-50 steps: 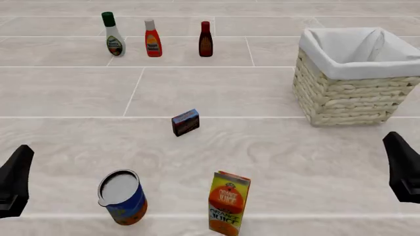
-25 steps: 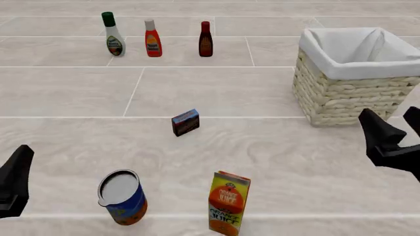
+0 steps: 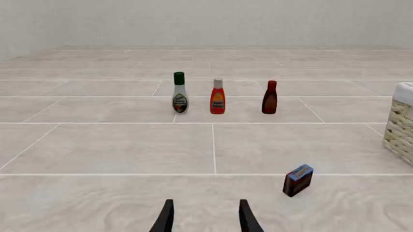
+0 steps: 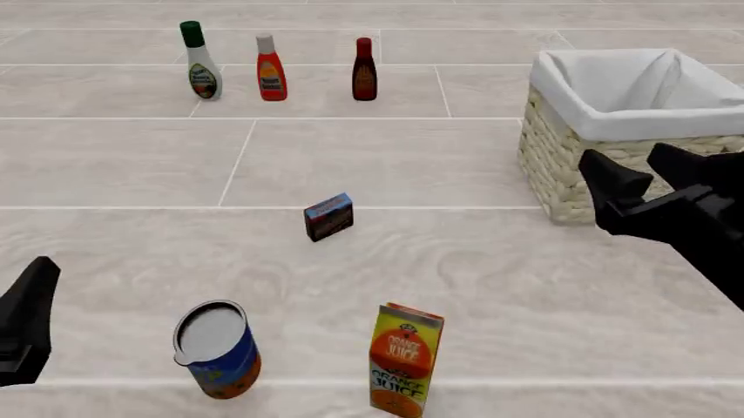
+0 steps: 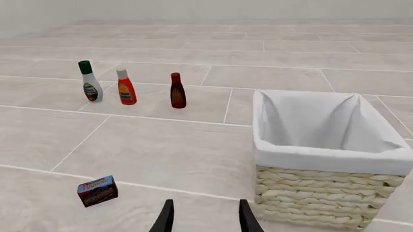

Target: Pick the chocolate pudding and place it in the basket.

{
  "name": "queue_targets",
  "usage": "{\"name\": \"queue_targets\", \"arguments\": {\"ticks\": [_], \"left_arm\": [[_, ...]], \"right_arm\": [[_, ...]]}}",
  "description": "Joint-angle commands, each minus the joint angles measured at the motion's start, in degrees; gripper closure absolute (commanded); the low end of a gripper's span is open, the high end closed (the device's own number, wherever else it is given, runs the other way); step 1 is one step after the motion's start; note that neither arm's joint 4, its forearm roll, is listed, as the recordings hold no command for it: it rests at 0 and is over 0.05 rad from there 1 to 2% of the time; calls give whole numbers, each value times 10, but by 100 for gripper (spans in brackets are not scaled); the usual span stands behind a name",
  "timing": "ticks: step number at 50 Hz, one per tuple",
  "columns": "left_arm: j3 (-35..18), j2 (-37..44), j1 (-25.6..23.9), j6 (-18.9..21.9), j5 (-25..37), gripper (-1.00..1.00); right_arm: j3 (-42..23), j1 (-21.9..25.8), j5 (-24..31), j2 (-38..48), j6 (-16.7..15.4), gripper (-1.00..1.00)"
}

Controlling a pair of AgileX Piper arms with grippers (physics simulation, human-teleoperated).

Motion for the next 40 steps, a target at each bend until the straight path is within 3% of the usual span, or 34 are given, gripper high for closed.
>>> {"name": "queue_targets", "arguments": {"ticks": [1,13,40], "left_arm": [[0,0,0,0,0,-100],[0,0,0,0,0,-100],[0,0,0,0,0,-100]], "right_arm": [[-30,34,-22,57,6,-100],[-80,75,-24,107,-3,-100],[-183,144,-13,199,14,-100]]}}
